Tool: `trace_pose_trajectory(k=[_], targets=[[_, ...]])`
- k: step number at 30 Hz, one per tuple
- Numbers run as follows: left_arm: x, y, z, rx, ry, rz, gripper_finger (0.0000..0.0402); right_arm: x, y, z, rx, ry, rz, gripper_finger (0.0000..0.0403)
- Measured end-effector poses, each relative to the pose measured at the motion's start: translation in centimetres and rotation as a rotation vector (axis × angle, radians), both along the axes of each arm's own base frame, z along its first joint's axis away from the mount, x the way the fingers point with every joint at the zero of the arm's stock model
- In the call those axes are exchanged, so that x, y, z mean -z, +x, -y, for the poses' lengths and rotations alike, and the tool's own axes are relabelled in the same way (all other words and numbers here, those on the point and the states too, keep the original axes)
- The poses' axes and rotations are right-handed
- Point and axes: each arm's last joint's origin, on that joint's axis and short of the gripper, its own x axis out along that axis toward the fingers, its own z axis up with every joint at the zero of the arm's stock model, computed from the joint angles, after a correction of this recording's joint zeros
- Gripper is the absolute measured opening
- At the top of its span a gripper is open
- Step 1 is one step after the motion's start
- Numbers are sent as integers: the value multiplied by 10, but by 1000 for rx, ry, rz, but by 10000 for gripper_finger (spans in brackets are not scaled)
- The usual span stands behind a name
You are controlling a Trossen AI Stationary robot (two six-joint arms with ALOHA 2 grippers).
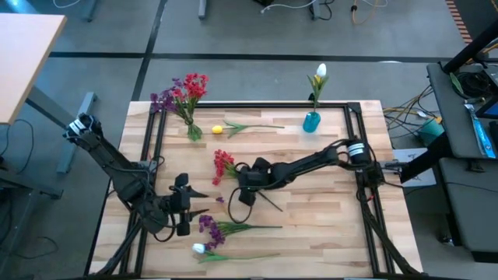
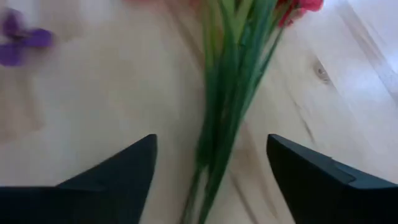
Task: Sort flowers into vase by color
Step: Put the red flowers into the green vase
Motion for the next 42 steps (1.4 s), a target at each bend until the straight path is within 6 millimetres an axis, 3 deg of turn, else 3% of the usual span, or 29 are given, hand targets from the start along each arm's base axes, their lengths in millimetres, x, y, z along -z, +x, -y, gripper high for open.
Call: trace_pose_trajectory(k=[5, 9, 11, 15, 20, 23, 27, 30, 33, 39, 42], targets=[[15, 5, 6, 132, -12, 246, 185, 10, 7, 3, 13, -8, -18, 172], [28, 0, -2, 125, -56, 433, 184, 9, 7, 2, -21, -16, -25, 61], [33, -3, -9, 109, -72, 497, 184, 5, 4, 3, -44, -42, -49, 25], [39, -8, -21, 76, -102, 587, 184, -19, -8, 9, -62, -88, -74, 20], [49, -11, -34, 35, -101, 616, 184, -56, -39, 23, -125, -102, -6, 19], [55, -10, -40, 5, -106, 608, 185, -79, -63, 37, -162, -58, 150, 19], [55, -9, -41, 46, -137, 619, 185, -101, -92, 45, -234, 23, 483, 18], [55, -8, -36, 159, -166, 634, 185, -109, -109, 41, -271, 14, 686, 18], [52, -2, -38, 78, -176, 665, 185, -120, -121, 33, -308, -9, 859, 18], [45, 31, -44, 10, -141, 672, 227, -124, -120, 8, -461, -30, 1068, 18], [40, 51, -45, -37, -105, 675, 262, -125, -115, 4, -475, -40, 1085, 18]])
